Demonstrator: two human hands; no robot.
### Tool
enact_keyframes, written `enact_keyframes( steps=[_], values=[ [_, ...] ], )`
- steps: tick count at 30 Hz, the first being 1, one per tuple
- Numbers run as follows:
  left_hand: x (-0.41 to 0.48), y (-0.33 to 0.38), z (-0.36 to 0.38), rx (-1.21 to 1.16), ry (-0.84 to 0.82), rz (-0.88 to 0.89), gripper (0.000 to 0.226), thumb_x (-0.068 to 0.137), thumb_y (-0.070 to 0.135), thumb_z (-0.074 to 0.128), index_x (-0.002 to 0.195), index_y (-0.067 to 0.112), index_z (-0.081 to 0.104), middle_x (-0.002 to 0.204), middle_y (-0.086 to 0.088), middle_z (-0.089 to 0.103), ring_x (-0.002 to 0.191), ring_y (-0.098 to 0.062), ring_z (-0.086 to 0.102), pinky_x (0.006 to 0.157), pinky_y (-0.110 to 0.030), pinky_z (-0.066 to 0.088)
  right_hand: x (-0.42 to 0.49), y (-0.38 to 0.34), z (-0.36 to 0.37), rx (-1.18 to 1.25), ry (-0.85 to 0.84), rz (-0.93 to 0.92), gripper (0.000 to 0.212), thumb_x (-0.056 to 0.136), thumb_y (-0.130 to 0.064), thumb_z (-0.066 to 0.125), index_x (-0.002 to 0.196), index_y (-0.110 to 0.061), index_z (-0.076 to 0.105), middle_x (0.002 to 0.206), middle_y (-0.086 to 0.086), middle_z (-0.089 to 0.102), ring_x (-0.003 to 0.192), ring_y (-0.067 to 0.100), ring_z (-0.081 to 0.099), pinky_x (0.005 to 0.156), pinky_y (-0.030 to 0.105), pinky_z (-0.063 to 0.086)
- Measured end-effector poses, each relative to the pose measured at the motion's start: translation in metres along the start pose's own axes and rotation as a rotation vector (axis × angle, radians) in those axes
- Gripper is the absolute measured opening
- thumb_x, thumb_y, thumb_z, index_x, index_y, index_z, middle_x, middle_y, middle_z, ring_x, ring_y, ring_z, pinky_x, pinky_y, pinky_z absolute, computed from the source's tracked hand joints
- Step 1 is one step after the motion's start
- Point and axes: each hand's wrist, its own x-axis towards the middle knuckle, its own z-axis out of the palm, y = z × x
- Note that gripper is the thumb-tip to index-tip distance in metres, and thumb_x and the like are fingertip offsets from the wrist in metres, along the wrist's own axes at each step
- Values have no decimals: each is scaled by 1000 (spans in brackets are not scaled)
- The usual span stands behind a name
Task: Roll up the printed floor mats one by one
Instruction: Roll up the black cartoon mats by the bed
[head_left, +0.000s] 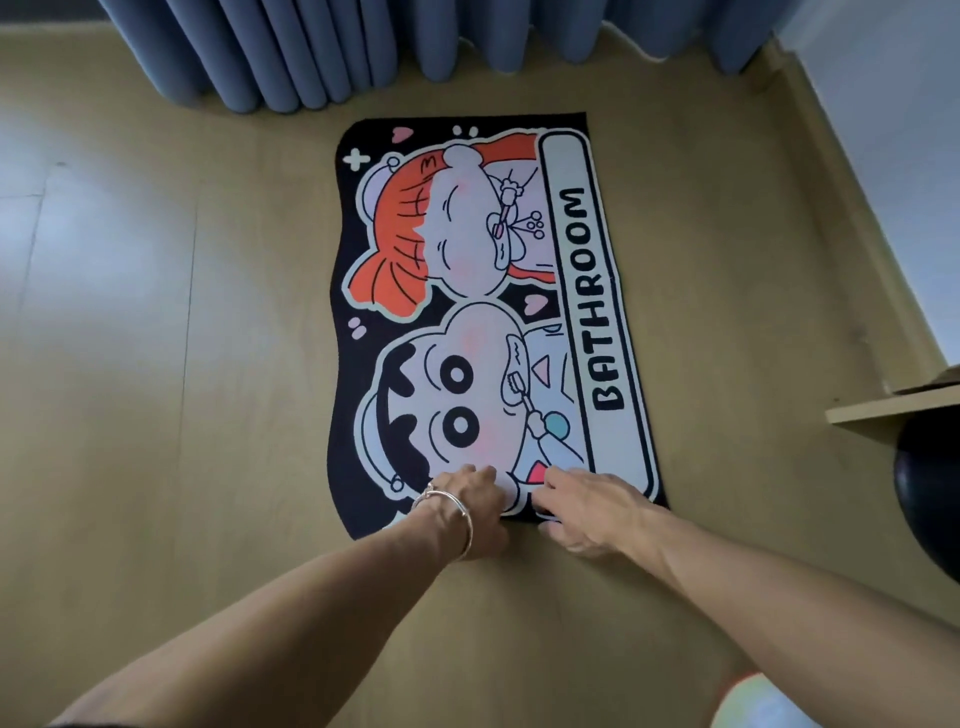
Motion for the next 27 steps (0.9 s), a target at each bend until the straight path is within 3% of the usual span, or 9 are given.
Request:
enact_keyframes(
  steps=[3,6,12,17,20,24,27],
  values=[
    [6,0,-3,-39,4,-35,25,85,28,51,106,17,58,105,-4,57,81,-23,52,66,-28,42,2,5,-2,1,30,-2,30,102,-32,32,113,-14,53,113,7,48,100,25,53,85,43,48],
    [11,-7,-4,-23,40,-19,14,86,22,46,98,16,51,102,-6,61,80,-25,57,63,-30,45,5,5,-4,69,124,19,20,101,-20,31,93,-12,48,92,4,53,80,22,53,74,40,48],
    [6,-6,6,32,177,67,31,95,13,33,125,21,38,108,-2,59,91,-26,59,65,-34,40,15,9,-8,144,174,101,7,99,-11,35,99,-13,41,71,-1,44,72,21,51,66,35,41],
    [10,2,15,-112,188,-65,44,90,4,40,131,21,37,118,-3,55,111,-25,54,82,-37,43,14,12,-16,109,233,58,8,101,-14,35,107,-13,41,76,1,49,64,19,48,66,35,39],
    [19,0,12,-167,177,-96,41,90,7,41,128,23,39,114,-2,56,106,-23,55,77,-35,41,11,17,-15,110,284,-62,26,102,-35,37,118,-15,43,104,3,50,82,24,55,73,37,44],
    [21,-9,6,-132,190,9,39,92,11,38,130,23,38,111,-2,55,100,-23,54,80,-37,47,13,27,-14,53,264,-120,40,96,-40,52,126,-15,47,121,4,40,99,23,53,82,38,48],
    [19,-14,7,-51,256,125,33,100,34,32,130,20,34,111,-3,54,101,-23,53,78,-37,45,13,29,-15,31,290,-127,32,98,-36,47,118,-12,53,115,6,42,101,24,50,85,41,47]
  ],
)
